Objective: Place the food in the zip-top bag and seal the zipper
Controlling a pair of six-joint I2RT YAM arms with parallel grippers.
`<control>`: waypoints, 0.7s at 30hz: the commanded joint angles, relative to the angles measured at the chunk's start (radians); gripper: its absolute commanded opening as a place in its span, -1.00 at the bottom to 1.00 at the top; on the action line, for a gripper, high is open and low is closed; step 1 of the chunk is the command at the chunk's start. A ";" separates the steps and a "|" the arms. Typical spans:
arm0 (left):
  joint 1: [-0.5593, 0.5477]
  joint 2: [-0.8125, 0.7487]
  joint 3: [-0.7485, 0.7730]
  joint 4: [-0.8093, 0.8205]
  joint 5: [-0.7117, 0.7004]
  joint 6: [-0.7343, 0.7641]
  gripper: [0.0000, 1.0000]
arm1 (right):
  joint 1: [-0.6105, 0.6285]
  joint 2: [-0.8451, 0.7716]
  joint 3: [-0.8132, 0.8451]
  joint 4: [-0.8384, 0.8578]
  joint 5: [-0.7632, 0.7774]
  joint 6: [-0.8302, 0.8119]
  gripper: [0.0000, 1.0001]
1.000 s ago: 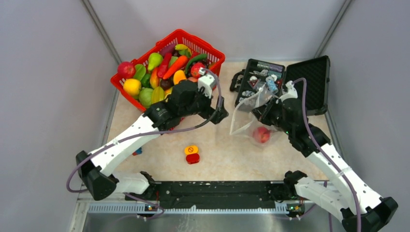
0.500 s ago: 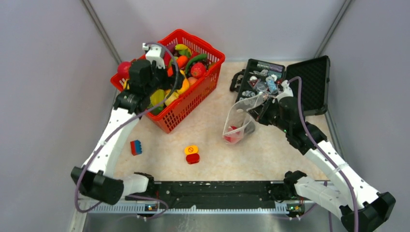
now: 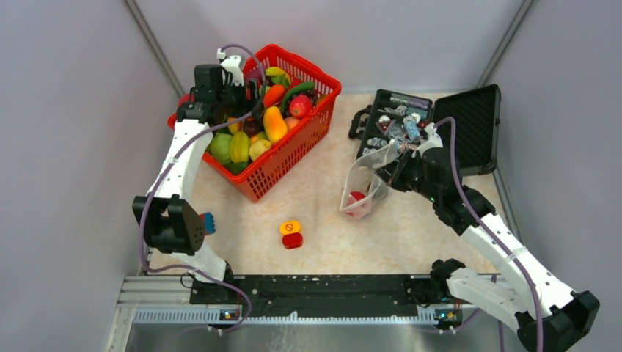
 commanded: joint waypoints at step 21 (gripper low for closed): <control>0.029 0.042 0.046 -0.074 0.081 0.056 -0.06 | -0.003 0.012 -0.002 0.049 -0.020 -0.002 -1.00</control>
